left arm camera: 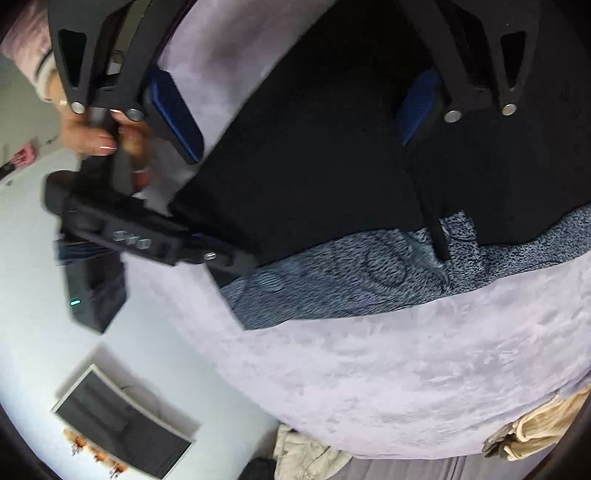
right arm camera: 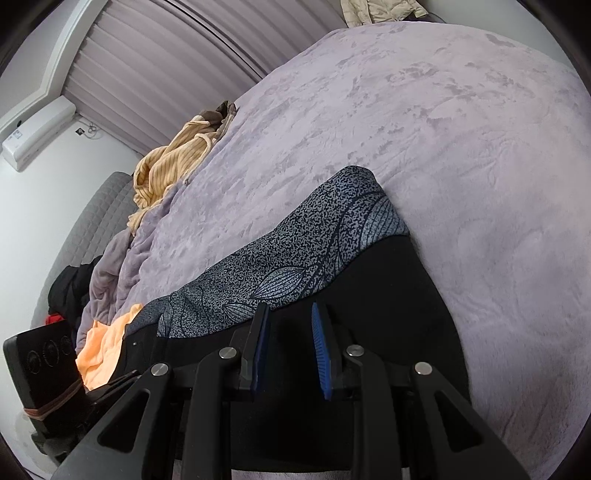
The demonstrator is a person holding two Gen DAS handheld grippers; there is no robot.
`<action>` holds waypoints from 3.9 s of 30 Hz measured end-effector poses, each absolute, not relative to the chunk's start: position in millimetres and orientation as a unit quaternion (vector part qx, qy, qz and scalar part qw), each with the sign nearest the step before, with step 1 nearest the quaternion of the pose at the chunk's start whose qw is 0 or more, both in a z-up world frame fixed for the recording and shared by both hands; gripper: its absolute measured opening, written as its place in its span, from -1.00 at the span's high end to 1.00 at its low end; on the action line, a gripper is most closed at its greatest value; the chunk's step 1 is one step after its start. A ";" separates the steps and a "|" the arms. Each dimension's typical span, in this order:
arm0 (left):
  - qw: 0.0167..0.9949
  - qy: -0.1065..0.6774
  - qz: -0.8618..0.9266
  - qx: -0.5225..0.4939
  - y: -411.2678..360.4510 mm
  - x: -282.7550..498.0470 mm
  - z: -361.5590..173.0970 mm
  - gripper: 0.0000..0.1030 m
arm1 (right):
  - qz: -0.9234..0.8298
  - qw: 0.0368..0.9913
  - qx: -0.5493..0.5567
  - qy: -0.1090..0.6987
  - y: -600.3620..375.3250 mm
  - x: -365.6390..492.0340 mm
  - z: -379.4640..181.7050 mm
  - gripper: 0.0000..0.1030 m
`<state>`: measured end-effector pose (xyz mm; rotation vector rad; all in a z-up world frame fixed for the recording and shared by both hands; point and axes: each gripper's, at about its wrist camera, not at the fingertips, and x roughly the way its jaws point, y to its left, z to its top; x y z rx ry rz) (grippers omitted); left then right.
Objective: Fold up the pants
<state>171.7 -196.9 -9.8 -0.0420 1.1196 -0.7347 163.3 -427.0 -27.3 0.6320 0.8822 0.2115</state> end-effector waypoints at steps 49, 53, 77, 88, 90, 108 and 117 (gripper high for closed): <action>0.887 0.448 -0.097 -0.062 -30.2 112.2 -2.8 -0.83 | 0.081 0.850 -0.021 0.520 -221.3 178.6 -5.8 0.85; 0.882 0.457 -0.093 -0.060 -33.4 108.1 -5.8 -0.83 | 0.060 0.859 -0.100 0.499 -191.3 164.9 -7.5 0.46; 0.876 0.481 -0.021 -0.023 -13.2 96.7 -12.9 -0.92 | 0.132 0.869 0.052 0.474 -234.0 134.8 -3.0 0.19; 0.869 0.493 -0.021 -0.027 -3.9 89.7 -19.8 -0.92 | 0.115 0.871 0.077 0.472 -232.7 105.0 -0.8 -0.15; 0.866 0.498 -0.021 -0.032 -1.4 88.2 -23.2 -0.92 | 0.110 0.872 0.074 0.472 -230.7 101.7 -0.6 -0.17; 0.866 0.499 -0.027 -0.015 2.4 76.9 -50.9 -0.98 | 0.125 0.862 0.100 0.482 -199.3 84.8 -13.9 -0.18; 0.869 0.489 -0.063 -0.046 14.2 74.9 -42.6 -0.98 | 0.129 0.866 0.122 0.467 -204.2 83.9 -24.0 -0.18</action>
